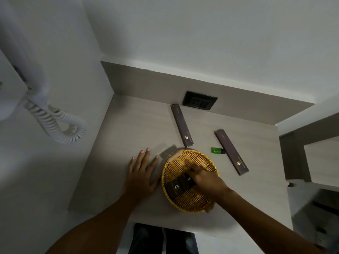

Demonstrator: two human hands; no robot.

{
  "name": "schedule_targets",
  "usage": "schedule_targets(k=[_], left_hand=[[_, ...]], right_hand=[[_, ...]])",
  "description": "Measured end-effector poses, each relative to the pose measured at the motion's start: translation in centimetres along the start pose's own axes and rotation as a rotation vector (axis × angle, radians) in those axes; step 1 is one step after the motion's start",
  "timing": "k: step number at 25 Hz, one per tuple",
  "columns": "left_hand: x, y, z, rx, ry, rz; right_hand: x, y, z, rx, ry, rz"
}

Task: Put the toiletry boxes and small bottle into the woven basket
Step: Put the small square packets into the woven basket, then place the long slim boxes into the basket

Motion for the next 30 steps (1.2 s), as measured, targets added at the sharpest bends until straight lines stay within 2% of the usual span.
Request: schedule_targets(k=[6, 9, 11, 12, 13, 15, 17, 18, 20, 22, 24, 27, 30], left_hand=[[0.2, 0.1, 0.3, 0.001, -0.013, 0.005], [0.3, 0.0, 0.3, 0.002, -0.015, 0.000], [0.3, 0.1, 0.3, 0.001, -0.020, 0.000], [0.3, 0.1, 0.3, 0.001, -0.027, -0.002], [0.3, 0.1, 0.3, 0.003, -0.036, -0.006], [0.2, 0.2, 0.2, 0.010, -0.048, -0.012], [0.1, 0.1, 0.1, 0.010, -0.046, -0.015], [0.1, 0.1, 0.1, 0.009, -0.045, -0.015], [0.1, 0.0, 0.1, -0.002, -0.043, -0.014], [0.1, -0.1, 0.1, -0.006, -0.042, -0.013], [0.0, -0.1, -0.1, 0.002, -0.037, -0.010], [-0.2, -0.1, -0.6, 0.014, -0.025, -0.015], [-0.4, -0.1, -0.8, 0.028, -0.008, -0.026]], right_hand=[[0.3, 0.0, 0.5, -0.046, -0.046, -0.023], [0.3, -0.3, 0.3, 0.014, -0.032, -0.005], [0.2, -0.9, 0.1, 0.049, 0.029, 0.032], [0.0, -1.4, -0.2, 0.012, 0.116, 0.071], [-0.3, -2.0, -0.7, -0.074, 0.235, 0.127], [-2.3, -3.2, -1.9, -0.361, 0.446, 0.277], [-6.0, -4.5, -2.1, -0.603, 0.484, 0.517], [-7.9, -5.1, -1.8, -0.626, 0.454, 0.654], [-10.5, -6.3, -0.4, -0.490, 0.446, 0.869], [-11.8, -7.0, 0.7, -0.383, 0.529, 0.953], [-12.9, -7.7, 0.0, -0.418, 0.572, 0.972], [-13.9, -9.9, -3.2, -0.573, 0.504, 0.920], [-13.3, -12.6, -6.2, -0.629, 0.336, 0.618]])
Point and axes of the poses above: each hand's wrist, its own y-axis towards the middle knuckle, its own z-axis out of the palm, x = y × z, the point moved 1 cm from there along y, towards the middle knuckle, and after that the axes turned 3 degrees about z, right-handed, at the moved point
